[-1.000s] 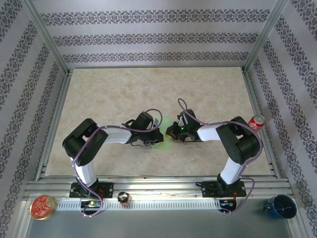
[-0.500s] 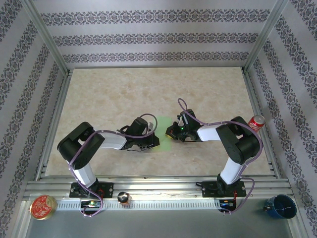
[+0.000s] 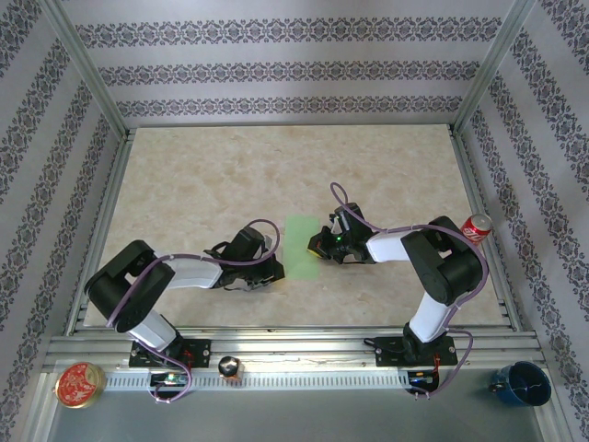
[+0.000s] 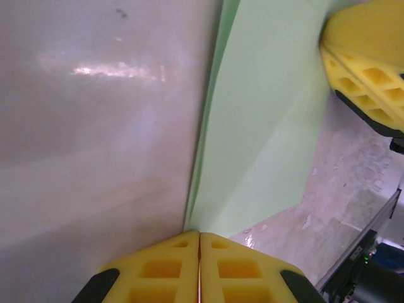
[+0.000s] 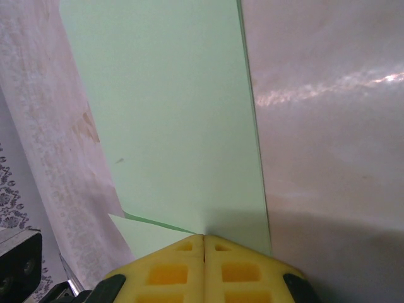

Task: Fold a paper plane with a square sheet of paper (pick it up from the middle)
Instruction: Fold the triangle a second time at the center of the table.

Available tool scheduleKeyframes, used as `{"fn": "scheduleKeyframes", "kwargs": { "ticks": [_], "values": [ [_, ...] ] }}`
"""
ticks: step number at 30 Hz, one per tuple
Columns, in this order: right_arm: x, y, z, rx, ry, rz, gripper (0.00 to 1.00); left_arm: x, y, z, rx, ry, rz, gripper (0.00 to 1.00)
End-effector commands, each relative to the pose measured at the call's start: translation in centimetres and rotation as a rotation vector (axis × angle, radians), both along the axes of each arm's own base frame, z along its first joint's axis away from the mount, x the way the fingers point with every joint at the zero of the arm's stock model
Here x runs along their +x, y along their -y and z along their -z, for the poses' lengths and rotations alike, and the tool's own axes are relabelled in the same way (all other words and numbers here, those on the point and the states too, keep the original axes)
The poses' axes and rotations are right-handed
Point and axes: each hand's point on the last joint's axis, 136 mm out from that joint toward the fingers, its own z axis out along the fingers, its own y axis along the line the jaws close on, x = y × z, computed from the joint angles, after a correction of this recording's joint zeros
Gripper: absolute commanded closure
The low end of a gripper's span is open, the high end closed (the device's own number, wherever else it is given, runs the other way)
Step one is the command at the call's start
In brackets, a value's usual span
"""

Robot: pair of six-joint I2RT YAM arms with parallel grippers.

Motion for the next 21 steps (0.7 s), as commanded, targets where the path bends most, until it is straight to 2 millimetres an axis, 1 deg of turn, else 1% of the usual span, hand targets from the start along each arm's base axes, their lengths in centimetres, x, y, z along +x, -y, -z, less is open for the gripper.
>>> {"fn": "scheduleKeyframes", "kwargs": {
  "ticks": [1, 5, 7, 9, 10, 12, 15, 21],
  "values": [
    [-2.1, 2.3, 3.9, -0.119, -0.121, 0.037, 1.00, 0.3, 0.0, -1.6, 0.026, 0.050, 0.022, 0.92],
    [-2.0, 2.1, 3.6, -0.111, -0.116, 0.033, 1.00, 2.1, 1.3, -4.6, 0.000, 0.156, 0.064, 0.92],
    [-1.9, 2.1, 3.5, -0.109, -0.111, 0.033, 1.00, 3.0, 1.9, -5.2, -0.002, 0.178, 0.083, 0.91],
    [-1.9, 2.1, 3.4, -0.109, -0.110, 0.035, 1.00, 3.8, 2.4, -5.0, -0.002, 0.169, 0.098, 0.92],
    [-1.9, 2.1, 3.3, -0.108, -0.107, 0.035, 1.00, 4.1, 2.7, -4.7, -0.005, 0.162, 0.103, 0.92],
    [-1.9, 2.1, 3.2, -0.106, -0.105, 0.036, 1.00, 4.5, 2.9, -3.7, 0.011, 0.134, 0.103, 0.93],
    [-1.8, 2.0, 3.0, -0.101, -0.101, 0.033, 1.00, 4.6, 2.9, -1.9, 0.043, 0.093, 0.102, 0.94],
    [-1.3, 1.3, 1.9, -0.076, -0.060, 0.009, 1.00, 3.2, 1.5, 1.2, 0.099, 0.024, 0.094, 0.96]
  ]
}}
